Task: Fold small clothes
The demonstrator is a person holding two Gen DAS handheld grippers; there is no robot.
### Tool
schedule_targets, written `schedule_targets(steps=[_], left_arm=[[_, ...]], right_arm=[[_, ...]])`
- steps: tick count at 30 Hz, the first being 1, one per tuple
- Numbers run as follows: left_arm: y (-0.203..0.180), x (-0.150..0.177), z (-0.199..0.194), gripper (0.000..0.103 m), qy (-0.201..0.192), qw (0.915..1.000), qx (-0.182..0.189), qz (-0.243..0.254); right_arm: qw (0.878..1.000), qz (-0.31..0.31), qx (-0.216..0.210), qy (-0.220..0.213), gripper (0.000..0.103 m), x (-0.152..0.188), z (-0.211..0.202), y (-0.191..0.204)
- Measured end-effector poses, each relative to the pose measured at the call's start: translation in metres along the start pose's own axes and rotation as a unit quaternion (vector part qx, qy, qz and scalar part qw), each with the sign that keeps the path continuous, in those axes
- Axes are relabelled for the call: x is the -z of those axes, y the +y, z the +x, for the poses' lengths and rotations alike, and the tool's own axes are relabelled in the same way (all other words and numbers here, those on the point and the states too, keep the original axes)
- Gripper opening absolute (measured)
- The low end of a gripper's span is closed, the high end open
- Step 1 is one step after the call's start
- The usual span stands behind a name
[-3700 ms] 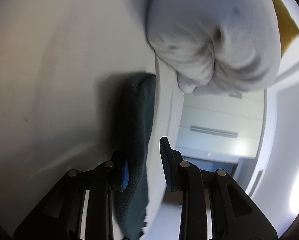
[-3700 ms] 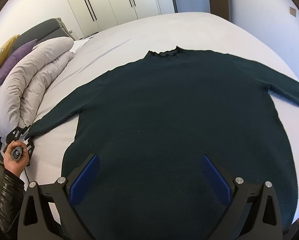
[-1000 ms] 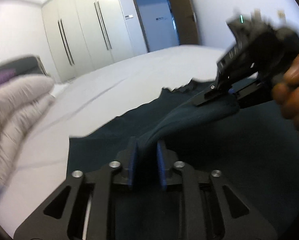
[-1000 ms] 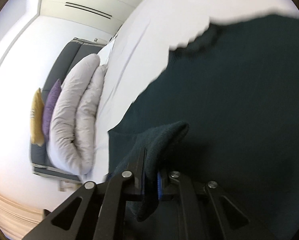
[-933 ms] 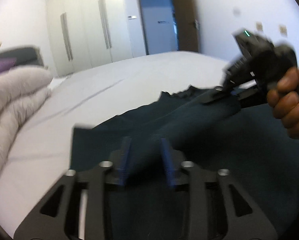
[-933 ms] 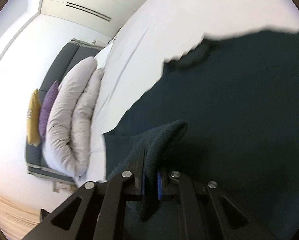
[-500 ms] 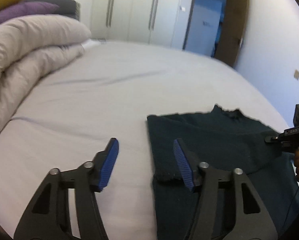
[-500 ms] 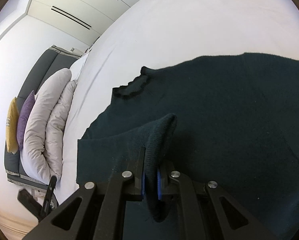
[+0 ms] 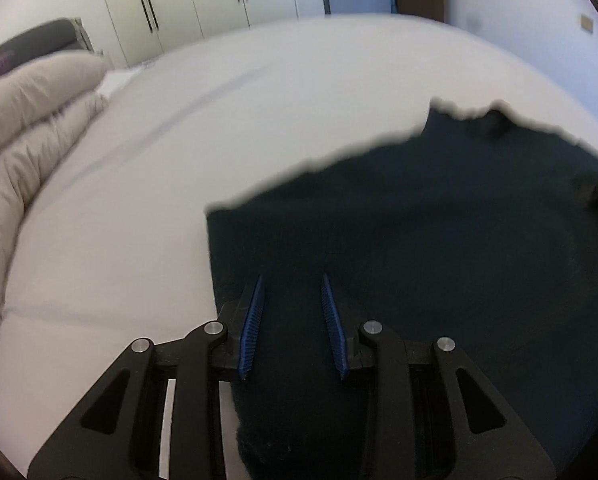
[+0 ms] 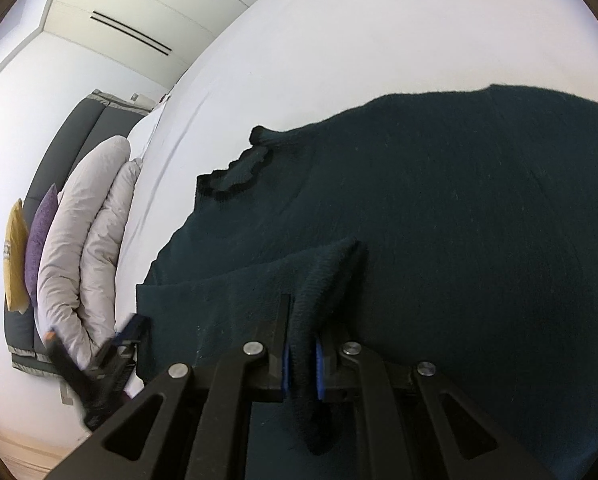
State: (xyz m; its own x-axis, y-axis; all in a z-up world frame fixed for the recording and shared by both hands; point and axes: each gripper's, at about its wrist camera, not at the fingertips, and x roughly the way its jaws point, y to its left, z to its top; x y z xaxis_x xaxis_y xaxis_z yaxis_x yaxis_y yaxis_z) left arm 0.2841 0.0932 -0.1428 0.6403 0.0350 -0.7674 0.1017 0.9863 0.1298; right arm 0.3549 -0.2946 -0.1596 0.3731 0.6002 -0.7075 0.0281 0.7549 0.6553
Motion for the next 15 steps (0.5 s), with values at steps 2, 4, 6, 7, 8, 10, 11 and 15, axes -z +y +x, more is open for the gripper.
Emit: schedule_targets(steps=[2, 4, 6, 7, 8, 10, 11, 15], left_arm=[[-0.001, 0.001, -0.002, 0.029, -0.01, 0.9999, -0.003, 0.0], [-0.003, 0.001, 0.0, 0.029, -0.008, 0.9999, -0.006, 0.004], [-0.003, 0.002, -0.001, 0.029, -0.01, 0.9999, -0.005, 0.004], [-0.003, 0.002, 0.0, 0.029, -0.011, 0.9999, -0.005, 0.003], [-0.004, 0.002, 0.0, 0.029, -0.012, 0.9999, -0.007, 0.006], [-0.006, 0.003, 0.001, 0.029, -0.014, 0.9998, -0.011, 0.011], [-0.007, 0.003, 0.002, 0.029, -0.014, 0.9998, -0.013, 0.012], [-0.006, 0.006, 0.002, 0.029, -0.019, 0.9997, -0.01, 0.007]], right_arm=[[1.0, -0.001, -0.004, 0.0, 0.008, -0.001, 0.0, -0.003], [1.0, 0.0, -0.011, -0.003, 0.007, 0.0, 0.0, -0.007], [1.0, 0.008, -0.016, -0.008, 0.007, 0.0, 0.0, -0.01], [1.0, 0.007, -0.015, -0.01, 0.007, 0.0, 0.0, -0.01], [1.0, 0.004, -0.012, -0.011, 0.007, 0.0, 0.0, -0.009], [1.0, -0.001, -0.007, -0.015, 0.007, 0.001, -0.001, -0.008], [1.0, -0.001, -0.005, -0.015, 0.007, 0.001, -0.003, -0.008], [0.999, -0.013, 0.023, -0.035, 0.008, 0.001, -0.011, -0.005]])
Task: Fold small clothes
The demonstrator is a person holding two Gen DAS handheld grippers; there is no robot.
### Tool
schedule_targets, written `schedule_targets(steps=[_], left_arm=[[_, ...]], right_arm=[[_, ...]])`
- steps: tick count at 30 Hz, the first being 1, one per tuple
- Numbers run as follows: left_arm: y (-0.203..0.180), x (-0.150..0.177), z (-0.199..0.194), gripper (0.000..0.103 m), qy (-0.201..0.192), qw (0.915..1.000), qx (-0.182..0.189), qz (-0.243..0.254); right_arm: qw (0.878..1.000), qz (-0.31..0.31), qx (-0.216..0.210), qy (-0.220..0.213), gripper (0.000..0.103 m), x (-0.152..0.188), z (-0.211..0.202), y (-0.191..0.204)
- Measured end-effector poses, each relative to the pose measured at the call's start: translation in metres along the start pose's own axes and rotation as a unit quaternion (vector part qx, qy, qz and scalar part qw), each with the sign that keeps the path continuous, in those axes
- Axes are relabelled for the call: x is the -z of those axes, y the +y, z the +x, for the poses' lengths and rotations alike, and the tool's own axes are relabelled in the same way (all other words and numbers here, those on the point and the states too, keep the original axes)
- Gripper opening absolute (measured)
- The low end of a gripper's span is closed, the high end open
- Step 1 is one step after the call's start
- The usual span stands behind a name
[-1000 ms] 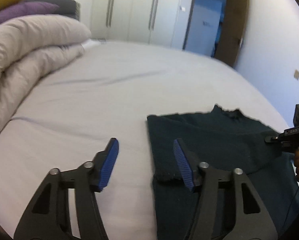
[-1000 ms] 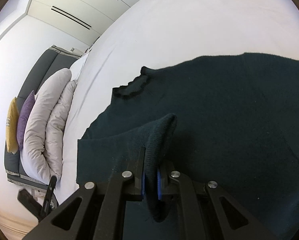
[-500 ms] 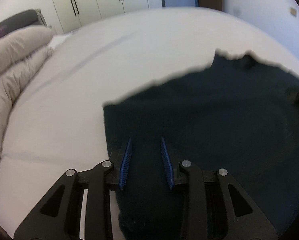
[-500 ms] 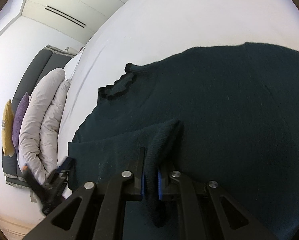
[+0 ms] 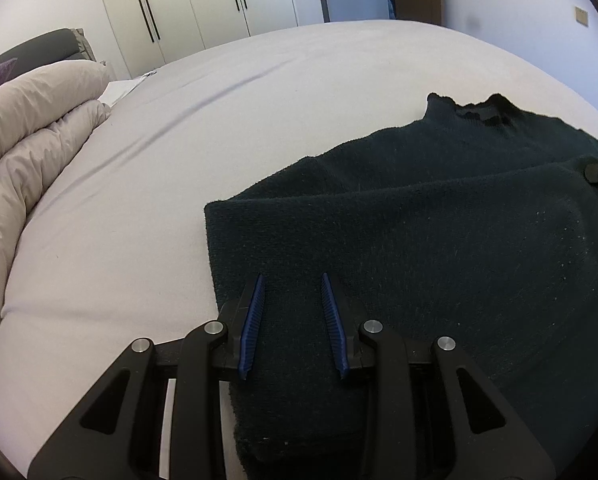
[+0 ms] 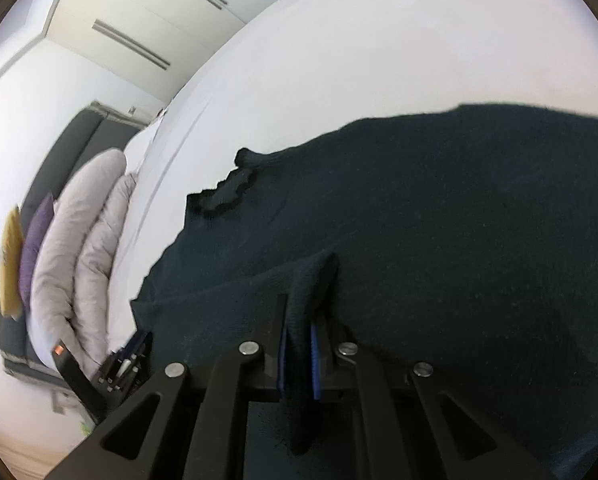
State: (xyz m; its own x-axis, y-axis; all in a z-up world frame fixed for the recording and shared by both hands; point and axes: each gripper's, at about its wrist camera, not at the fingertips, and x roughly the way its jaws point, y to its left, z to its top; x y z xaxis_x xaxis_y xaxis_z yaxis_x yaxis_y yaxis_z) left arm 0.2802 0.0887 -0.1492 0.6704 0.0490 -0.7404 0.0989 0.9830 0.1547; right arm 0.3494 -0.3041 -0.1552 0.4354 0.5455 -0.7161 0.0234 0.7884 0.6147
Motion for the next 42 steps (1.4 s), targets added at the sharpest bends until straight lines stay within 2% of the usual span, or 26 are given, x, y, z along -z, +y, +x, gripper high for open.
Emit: schedule_targets(steps=[3, 6, 10, 11, 13, 14, 15, 17, 20, 22, 24, 25, 26, 27, 30, 33, 34, 35, 36, 38, 39, 41, 42], left_arm=[[0.007, 0.0, -0.001, 0.03, -0.001, 0.9997, 0.016, -0.016], [0.01, 0.002, -0.001, 0.03, -0.001, 0.9996, 0.021, -0.021], [0.005, 0.003, 0.0, 0.03, -0.002, 0.9999, 0.008, -0.01], [0.005, 0.003, 0.001, 0.03, -0.001, 0.9999, 0.009, -0.011], [0.006, 0.003, 0.002, 0.03, 0.0, 0.9999, 0.011, -0.013], [0.005, 0.003, 0.002, 0.03, 0.0, 0.9999, 0.009, -0.011], [0.004, 0.003, 0.003, 0.03, 0.0, 0.9999, 0.006, -0.009], [0.0, 0.003, 0.003, 0.03, 0.0, 1.0, -0.004, -0.001], [-0.003, 0.003, 0.004, 0.03, 0.0, 0.9999, -0.01, 0.005], [-0.001, 0.003, 0.004, 0.03, 0.0, 1.0, -0.006, 0.001], [-0.001, 0.003, 0.005, 0.03, -0.001, 1.0, -0.003, 0.0], [-0.001, 0.004, 0.005, 0.03, -0.001, 1.0, -0.003, 0.0], [-0.001, 0.004, 0.005, 0.03, -0.001, 1.0, -0.003, 0.0], [0.0, 0.004, 0.005, 0.03, -0.002, 1.0, -0.002, -0.001], [0.003, 0.005, 0.006, 0.03, -0.004, 1.0, 0.004, -0.007], [0.005, 0.005, 0.006, 0.03, -0.005, 0.9998, 0.011, -0.014], [0.006, 0.005, 0.006, 0.03, -0.006, 0.9998, 0.014, -0.016], [0.008, 0.006, 0.006, 0.03, -0.006, 0.9997, 0.017, -0.019], [0.008, 0.006, 0.006, 0.03, -0.006, 0.9996, 0.017, -0.02], [0.007, 0.006, 0.005, 0.03, -0.007, 0.9997, 0.013, -0.017], [0.006, 0.006, 0.005, 0.03, -0.007, 0.9998, 0.012, -0.015], [0.005, 0.006, 0.005, 0.03, -0.008, 0.9998, 0.009, -0.013], [0.005, 0.006, 0.005, 0.03, -0.008, 0.9999, 0.008, -0.012]], right_arm=[[0.999, -0.024, 0.025, 0.001, 0.008, -0.002, 0.001, 0.009], [0.999, -0.025, 0.031, -0.01, 0.008, -0.003, -0.001, 0.009], [0.999, 0.009, 0.027, -0.028, 0.009, -0.004, -0.009, -0.007], [0.998, 0.025, 0.038, -0.045, 0.013, -0.004, -0.017, -0.011], [0.988, 0.045, 0.096, -0.108, 0.024, -0.002, -0.043, -0.013], [0.986, 0.045, 0.105, -0.124, 0.024, 0.0, -0.05, -0.011], [0.987, 0.037, 0.087, -0.132, 0.024, 0.003, -0.056, -0.003], [0.993, 0.003, 0.021, -0.113, 0.024, 0.013, -0.053, 0.021], [0.994, -0.05, -0.092, -0.033, 0.023, 0.033, -0.023, 0.067], [0.991, -0.057, -0.12, -0.001, 0.023, 0.04, -0.002, 0.08], [0.99, -0.056, -0.125, 0.029, 0.025, 0.043, 0.024, 0.081], [0.992, -0.046, -0.109, 0.035, 0.025, 0.043, 0.034, 0.074], [0.995, -0.024, -0.088, 0.035, 0.008, 0.041, 0.041, 0.058], [0.995, -0.003, -0.097, 0.028, 0.0, 0.039, 0.041, 0.043], [0.99, 0.066, -0.122, -0.03, 0.0, 0.036, 0.017, -0.006], [0.985, 0.118, -0.068, -0.11, 0.0, 0.03, -0.024, -0.042], [0.982, 0.128, -0.061, -0.121, 0.001, 0.029, -0.032, -0.046], [0.98, 0.133, -0.052, -0.136, 0.008, 0.027, -0.04, -0.043], [0.98, 0.124, -0.054, -0.147, 0.008, 0.026, -0.046, -0.033], [0.981, 0.093, -0.101, -0.138, 0.009, 0.023, -0.043, -0.006], [0.982, 0.072, -0.126, -0.119, 0.012, 0.021, -0.033, 0.015], [0.985, 0.037, -0.153, -0.065, 0.047, 0.018, -0.001, 0.054], [0.986, 0.029, -0.156, -0.043, 0.052, 0.018, 0.016, 0.066]])
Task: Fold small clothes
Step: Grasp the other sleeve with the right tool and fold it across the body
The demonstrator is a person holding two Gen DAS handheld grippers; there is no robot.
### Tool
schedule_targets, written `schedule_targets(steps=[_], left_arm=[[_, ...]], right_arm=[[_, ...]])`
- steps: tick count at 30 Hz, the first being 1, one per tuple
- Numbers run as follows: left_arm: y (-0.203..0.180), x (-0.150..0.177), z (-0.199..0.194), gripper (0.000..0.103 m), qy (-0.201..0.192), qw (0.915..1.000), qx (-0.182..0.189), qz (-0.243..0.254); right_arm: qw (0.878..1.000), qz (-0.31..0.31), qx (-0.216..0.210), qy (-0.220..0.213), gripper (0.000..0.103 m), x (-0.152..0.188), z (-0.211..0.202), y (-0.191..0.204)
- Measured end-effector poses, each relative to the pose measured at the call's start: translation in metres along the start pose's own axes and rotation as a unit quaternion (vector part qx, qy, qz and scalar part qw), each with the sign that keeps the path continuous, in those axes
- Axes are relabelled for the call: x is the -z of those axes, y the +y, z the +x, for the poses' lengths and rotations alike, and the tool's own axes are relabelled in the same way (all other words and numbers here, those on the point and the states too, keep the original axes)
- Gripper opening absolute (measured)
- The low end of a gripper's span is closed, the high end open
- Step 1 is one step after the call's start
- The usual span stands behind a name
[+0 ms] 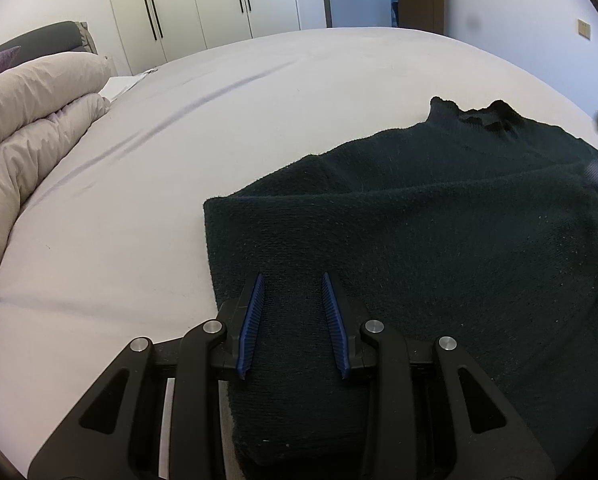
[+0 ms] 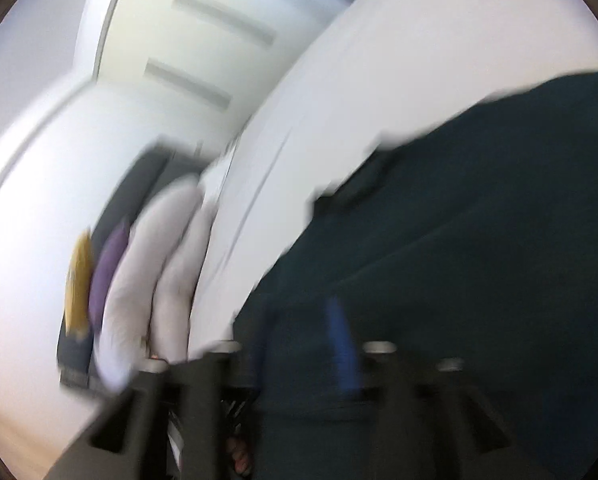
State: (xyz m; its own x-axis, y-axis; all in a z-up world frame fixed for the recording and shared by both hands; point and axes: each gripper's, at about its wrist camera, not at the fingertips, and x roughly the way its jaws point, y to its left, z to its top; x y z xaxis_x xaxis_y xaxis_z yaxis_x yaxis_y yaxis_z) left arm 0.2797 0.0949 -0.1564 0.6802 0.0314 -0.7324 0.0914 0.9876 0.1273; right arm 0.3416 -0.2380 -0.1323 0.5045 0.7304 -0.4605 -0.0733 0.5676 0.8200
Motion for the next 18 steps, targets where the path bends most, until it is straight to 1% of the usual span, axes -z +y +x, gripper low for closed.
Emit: schedule_targets(steps=[1, 2, 3, 4, 5, 7, 9, 10, 11, 12, 13, 14, 15, 16, 17, 18], left_arm=[[0.0, 0.0, 0.0, 0.03, 0.0, 1.0, 0.0, 0.0], [0.0, 0.0, 0.0, 0.03, -0.001, 1.0, 0.001, 0.0], [0.001, 0.0, 0.001, 0.03, -0.001, 1.0, 0.003, -0.002], [0.001, 0.0, 0.001, 0.03, -0.001, 1.0, 0.004, -0.003], [0.001, 0.0, 0.001, 0.03, -0.002, 1.0, 0.003, -0.001], [0.0, 0.001, 0.001, 0.03, -0.002, 1.0, 0.001, 0.0], [-0.001, 0.0, 0.0, 0.03, -0.002, 1.0, -0.002, 0.002], [-0.001, 0.0, 0.0, 0.03, -0.002, 1.0, -0.003, 0.003], [-0.002, 0.0, 0.0, 0.03, -0.002, 1.0, -0.004, 0.004], [-0.002, 0.0, 0.0, 0.03, -0.002, 1.0, -0.005, 0.005], [-0.003, 0.0, 0.0, 0.03, -0.002, 1.0, -0.006, 0.005], [-0.003, 0.0, 0.0, 0.03, -0.002, 1.0, -0.006, 0.006], [-0.003, 0.0, 0.0, 0.03, -0.002, 1.0, -0.006, 0.006], [-0.003, 0.0, 0.0, 0.03, -0.002, 1.0, -0.007, 0.006], [-0.003, 0.0, 0.0, 0.03, -0.002, 1.0, -0.007, 0.006], [-0.004, 0.0, 0.0, 0.03, -0.002, 0.9999, -0.01, 0.008]], right_arm=[[1.0, 0.0, -0.003, 0.016, 0.056, 0.001, 0.014, 0.003], [0.999, 0.004, -0.006, 0.039, 0.055, 0.006, 0.032, 0.002], [0.999, 0.019, 0.004, 0.05, 0.049, 0.008, 0.045, -0.008], [0.998, 0.037, 0.011, 0.043, 0.022, 0.014, 0.047, -0.02], [0.998, 0.059, 0.006, 0.034, 0.005, 0.016, 0.042, -0.032], [0.994, 0.107, -0.028, 0.02, 0.0, 0.02, 0.02, -0.062], [0.993, 0.113, -0.012, -0.02, 0.0, 0.019, -0.02, -0.08], [0.992, 0.116, 0.001, -0.043, 0.006, 0.019, -0.043, -0.089], [0.988, 0.132, 0.018, -0.079, 0.011, 0.021, -0.079, -0.105], [0.983, 0.149, 0.02, -0.101, 0.02, 0.016, -0.105, -0.118], [0.977, 0.168, 0.032, -0.13, 0.038, 0.021, -0.138, -0.13], [0.968, 0.181, 0.035, -0.17, 0.051, 0.022, -0.178, -0.14], [0.957, 0.193, 0.032, -0.214, 0.057, 0.026, -0.224, -0.153], [0.946, 0.206, 0.037, -0.247, 0.066, 0.034, -0.261, -0.163], [0.936, 0.22, 0.049, -0.27, 0.071, 0.042, -0.287, -0.171], [0.921, 0.241, 0.062, -0.3, 0.072, 0.052, -0.322, -0.183]])
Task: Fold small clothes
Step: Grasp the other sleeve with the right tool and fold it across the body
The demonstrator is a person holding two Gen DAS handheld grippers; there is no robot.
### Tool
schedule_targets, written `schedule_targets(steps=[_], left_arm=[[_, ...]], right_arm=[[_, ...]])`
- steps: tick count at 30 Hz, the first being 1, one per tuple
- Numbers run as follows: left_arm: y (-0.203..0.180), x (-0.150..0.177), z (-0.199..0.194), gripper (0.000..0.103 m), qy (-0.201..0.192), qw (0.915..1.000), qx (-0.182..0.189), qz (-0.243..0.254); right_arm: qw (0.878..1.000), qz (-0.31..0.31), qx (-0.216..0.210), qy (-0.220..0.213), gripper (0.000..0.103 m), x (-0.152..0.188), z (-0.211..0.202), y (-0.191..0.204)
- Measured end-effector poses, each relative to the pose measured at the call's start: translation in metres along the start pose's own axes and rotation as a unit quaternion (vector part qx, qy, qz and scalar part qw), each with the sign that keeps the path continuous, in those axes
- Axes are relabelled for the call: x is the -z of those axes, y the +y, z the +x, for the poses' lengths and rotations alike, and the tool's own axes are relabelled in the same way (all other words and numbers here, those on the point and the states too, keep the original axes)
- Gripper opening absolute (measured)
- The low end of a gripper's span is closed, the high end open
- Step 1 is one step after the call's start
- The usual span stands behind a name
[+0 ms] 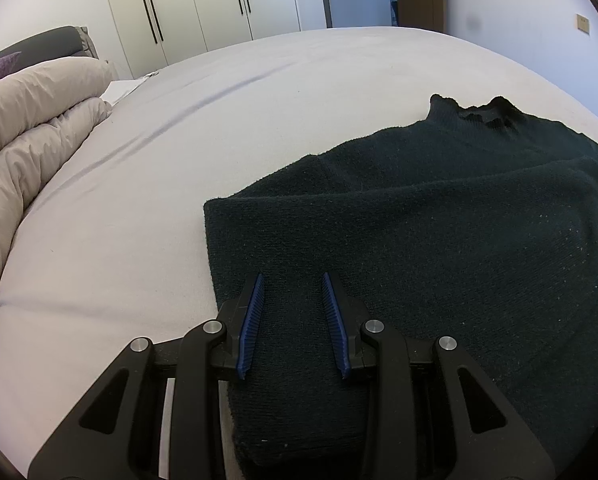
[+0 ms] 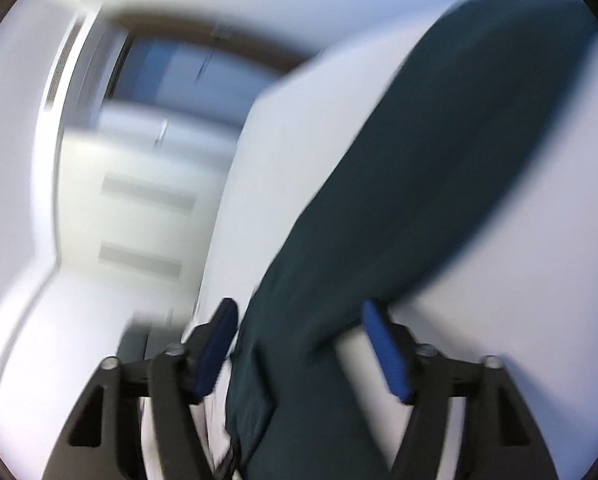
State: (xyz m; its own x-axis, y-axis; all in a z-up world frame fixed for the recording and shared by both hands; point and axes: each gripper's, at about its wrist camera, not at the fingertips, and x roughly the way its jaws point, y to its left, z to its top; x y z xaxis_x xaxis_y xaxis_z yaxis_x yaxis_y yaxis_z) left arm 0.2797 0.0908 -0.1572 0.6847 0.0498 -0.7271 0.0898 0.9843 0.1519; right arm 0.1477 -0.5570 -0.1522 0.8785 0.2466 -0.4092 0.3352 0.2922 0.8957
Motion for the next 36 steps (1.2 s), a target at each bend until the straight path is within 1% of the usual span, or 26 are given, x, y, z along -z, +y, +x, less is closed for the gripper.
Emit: schedule_targets(steps=[2, 3, 4, 5, 6, 8, 10, 12, 14, 16, 19, 22, 24, 27, 29, 30, 31, 33, 35, 36], left_arm=[[-0.002, 0.0, 0.0, 0.03, 0.0, 1.0, -0.006, 0.004], [-0.003, 0.0, 0.0, 0.03, 0.0, 0.9999, -0.009, 0.007], [-0.004, 0.0, 0.0, 0.03, 0.0, 0.9999, -0.011, 0.009], [-0.005, 0.0, 0.0, 0.03, 0.0, 0.9998, -0.015, 0.012], [-0.006, 0.0, 0.0, 0.03, 0.001, 0.9998, -0.016, 0.013], [-0.008, 0.0, 0.0, 0.031, 0.001, 0.9997, -0.02, 0.016], [-0.009, 0.0, 0.0, 0.031, 0.001, 0.9995, -0.024, 0.019], [-0.011, 0.0, 0.0, 0.031, 0.001, 0.9994, -0.027, 0.022], [-0.011, 0.0, 0.0, 0.031, 0.001, 0.9994, -0.027, 0.022], [-0.011, 0.0, 0.0, 0.031, 0.001, 0.9994, -0.027, 0.022], [-0.011, 0.0, 0.0, 0.031, 0.0, 0.9995, -0.025, 0.02], [-0.01, 0.0, 0.0, 0.03, -0.001, 0.9996, -0.023, 0.019], [-0.01, 0.0, 0.0, 0.03, -0.001, 0.9996, -0.022, 0.018], [-0.009, -0.001, 0.0, 0.03, -0.001, 0.9996, -0.022, 0.018], [-0.007, 0.0, 0.0, 0.03, -0.002, 0.9996, -0.021, 0.017], [-0.007, -0.001, 0.0, 0.03, -0.002, 0.9996, -0.022, 0.018], [-0.008, -0.001, 0.0, 0.03, -0.001, 0.9996, -0.023, 0.019], [-0.008, -0.003, -0.001, 0.03, 0.002, 0.9996, -0.022, 0.018], [-0.004, -0.006, -0.002, 0.031, 0.006, 0.9999, -0.012, 0.009], [0.001, -0.009, -0.004, 0.031, 0.011, 0.9999, -0.003, -0.004]], right_arm=[[0.998, 0.045, 0.01, -0.037, 0.072, -0.026, -0.04, -0.028], [0.996, 0.071, 0.022, -0.05, 0.07, -0.038, -0.055, -0.044], [0.994, 0.091, 0.026, -0.062, 0.064, -0.048, -0.067, -0.057], [0.992, 0.105, 0.023, -0.069, 0.061, -0.057, -0.076, -0.065], [0.991, 0.114, 0.025, -0.069, 0.06, -0.066, -0.082, -0.071], [0.99, 0.123, 0.036, -0.064, 0.06, -0.074, -0.081, -0.073], [0.988, 0.138, 0.054, -0.048, 0.061, -0.082, -0.07, -0.074], [0.988, 0.137, 0.066, -0.031, 0.064, -0.091, -0.058, -0.07], [0.987, 0.138, 0.074, -0.027, 0.065, -0.103, -0.051, -0.069], [0.985, 0.156, 0.063, -0.041, 0.065, -0.096, -0.041, -0.066], [0.978, 0.193, 0.032, -0.069, 0.065, -0.103, -0.039, -0.075], [0.974, 0.2, 0.004, -0.102, 0.063, -0.106, -0.04, -0.079], [0.973, 0.196, -0.001, -0.123, 0.058, -0.101, -0.037, -0.08], [0.971, 0.184, -0.006, -0.151, 0.043, -0.1, -0.034, -0.081], [0.972, 0.177, 0.004, -0.155, 0.02, -0.106, -0.026, -0.082], [0.973, 0.173, 0.012, -0.155, 0.016, -0.107, -0.021, -0.083], [0.973, 0.17, 0.018, -0.157, 0.013, -0.109, -0.019, -0.082], [0.974, 0.155, 0.03, -0.161, 0.013, -0.112, -0.014, -0.076], [0.976, 0.133, 0.047, -0.164, 0.013, -0.114, -0.012, -0.066], [0.978, 0.118, 0.062, -0.162, 0.012, -0.112, -0.013, -0.06]])
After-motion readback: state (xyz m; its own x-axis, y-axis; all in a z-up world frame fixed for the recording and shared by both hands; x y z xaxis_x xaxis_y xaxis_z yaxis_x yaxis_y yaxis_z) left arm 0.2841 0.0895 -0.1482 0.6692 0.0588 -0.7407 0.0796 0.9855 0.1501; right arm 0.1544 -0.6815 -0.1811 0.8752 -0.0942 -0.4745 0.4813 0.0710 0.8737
